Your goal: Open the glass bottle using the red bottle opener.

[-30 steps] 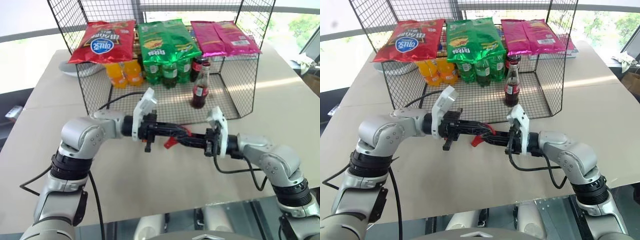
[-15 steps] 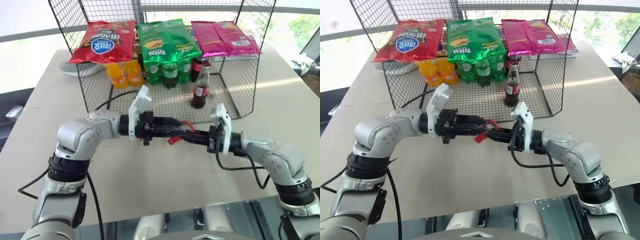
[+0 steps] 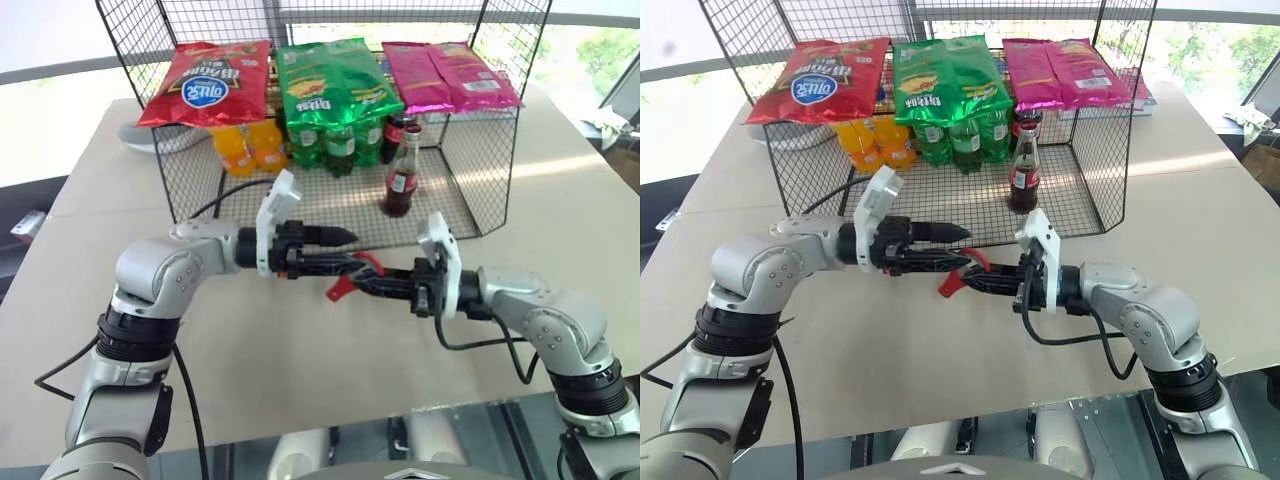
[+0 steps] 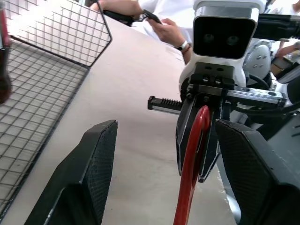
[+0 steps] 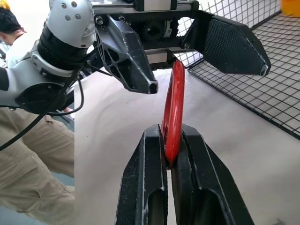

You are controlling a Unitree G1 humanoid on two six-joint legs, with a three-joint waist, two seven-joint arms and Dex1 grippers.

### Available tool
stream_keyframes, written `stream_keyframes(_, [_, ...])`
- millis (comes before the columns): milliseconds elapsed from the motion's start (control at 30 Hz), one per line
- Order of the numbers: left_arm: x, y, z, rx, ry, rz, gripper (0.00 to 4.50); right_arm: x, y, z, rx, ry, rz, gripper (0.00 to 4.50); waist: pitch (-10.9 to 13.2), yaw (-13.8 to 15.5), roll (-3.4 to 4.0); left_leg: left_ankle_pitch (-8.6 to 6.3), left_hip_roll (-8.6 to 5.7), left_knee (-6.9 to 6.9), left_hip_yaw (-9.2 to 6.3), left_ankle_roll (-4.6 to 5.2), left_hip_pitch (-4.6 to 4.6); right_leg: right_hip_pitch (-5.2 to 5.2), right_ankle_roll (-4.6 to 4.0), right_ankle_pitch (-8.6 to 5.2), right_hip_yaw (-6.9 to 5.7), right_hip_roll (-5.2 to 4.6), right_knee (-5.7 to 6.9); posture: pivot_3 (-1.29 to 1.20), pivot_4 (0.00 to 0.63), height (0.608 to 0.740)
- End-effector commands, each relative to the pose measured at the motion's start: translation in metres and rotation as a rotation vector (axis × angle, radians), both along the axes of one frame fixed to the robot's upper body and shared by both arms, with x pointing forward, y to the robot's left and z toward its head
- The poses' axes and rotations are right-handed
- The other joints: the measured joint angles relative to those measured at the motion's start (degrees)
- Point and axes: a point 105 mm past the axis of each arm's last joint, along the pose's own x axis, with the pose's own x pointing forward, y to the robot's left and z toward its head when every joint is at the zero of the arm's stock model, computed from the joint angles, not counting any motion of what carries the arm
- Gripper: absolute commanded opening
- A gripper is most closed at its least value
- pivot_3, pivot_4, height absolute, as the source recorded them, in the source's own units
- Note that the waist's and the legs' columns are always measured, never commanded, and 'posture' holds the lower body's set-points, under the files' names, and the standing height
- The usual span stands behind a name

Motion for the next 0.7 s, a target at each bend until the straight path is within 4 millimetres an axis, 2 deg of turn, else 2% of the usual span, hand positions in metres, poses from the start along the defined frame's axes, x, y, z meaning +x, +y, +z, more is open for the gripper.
stream_keyframes(33, [-0.012,-0.008,0.008,-0.017,-0.004,-0.087,1.97,-0.008,0.003,0.012,0.040,-0.047,0.037,0.00,0.00,0.00,0.00,-0.01,0.00,0.00,0.00,0.02,0.00,0.00,0.00,0.00,0.00,-0.01,0.00,0.00,0.150,0.740])
stream_keyframes(133, [-0.015,-0.009,0.008,-0.015,0.008,-0.108,0.75,-0.008,0.003,0.012,0.039,-0.048,0.038,0.00,0.00,-0.01,0.00,0.00,0.00,0.00,0.00,0.00,0.01,0.00,0.00,0.00,0.00,0.00,0.01,0.00,0.150,0.740])
stream_keyframes(167, [-0.015,-0.009,0.007,-0.016,0.011,-0.112,0.17,-0.008,0.003,0.012,0.039,-0.048,0.037,0.00,0.00,0.00,0.00,0.00,0.00,0.00,0.00,0.00,0.01,0.00,0.00,0.00,0.00,0.01,0.01,0.00,0.150,0.740])
stream_keyframes(200, [-0.016,-0.010,0.007,-0.015,0.015,-0.118,0.07,-0.008,0.003,0.012,0.039,-0.047,0.035,0.00,0.00,-0.02,0.00,0.00,0.00,0.00,0.00,0.00,-0.01,0.00,0.00,0.00,0.00,0.00,0.01,0.00,0.150,0.740])
stream_keyframes(333, [-0.013,-0.010,0.011,-0.047,0.020,-0.107,0.07,-0.002,0.001,0.012,0.038,-0.044,0.000,0.00,0.00,-0.01,0.00,0.00,0.01,0.00,0.00,0.01,0.00,0.00,0.00,0.00,0.00,-0.01,0.01,0.00,0.150,0.740])
stream_keyframes(367, [-0.011,-0.010,0.014,-0.062,0.019,-0.095,0.00,-0.003,0.000,0.012,0.051,-0.031,0.010,0.76,0.00,0.01,0.00,-0.02,0.01,0.00,0.00,0.03,0.00,0.00,0.00,0.00,0.00,-0.01,0.01,0.00,0.150,0.740])
stream_keyframes(400, [-0.010,-0.009,0.015,-0.073,0.018,-0.085,0.00,-0.004,-0.001,0.012,0.058,-0.022,0.015,1.11,0.00,0.05,0.00,-0.02,0.00,0.00,0.00,0.03,0.02,0.01,0.00,0.00,0.00,-0.01,0.01,0.00,0.150,0.740])
stream_keyframes(467, [-0.004,-0.008,0.021,-0.113,0.014,-0.043,0.00,0.002,-0.004,0.011,0.067,-0.023,-0.050,2.07,0.00,0.02,0.00,-0.02,0.00,0.01,-0.01,0.03,0.01,0.01,0.00,0.00,0.00,-0.01,0.01,0.00,0.150,0.740])
stream_keyframes(533, [0.000,-0.006,0.025,-0.146,0.007,-0.001,0.00,0.006,-0.006,0.011,0.085,-0.011,-0.096,2.74,0.00,0.02,0.00,-0.01,0.01,0.01,-0.01,0.02,0.00,0.00,0.00,0.00,0.00,-0.02,0.01,0.00,0.150,0.740])
stream_keyframes(700, [0.018,-0.007,0.041,-0.312,0.000,0.181,0.00,0.012,-0.006,0.019,0.219,0.047,-0.188,2.74,0.00,0.15,-0.01,0.05,0.01,0.01,-0.01,-0.09,0.00,0.00,0.01,0.01,0.01,-0.13,0.01,0.00,0.150,0.740])
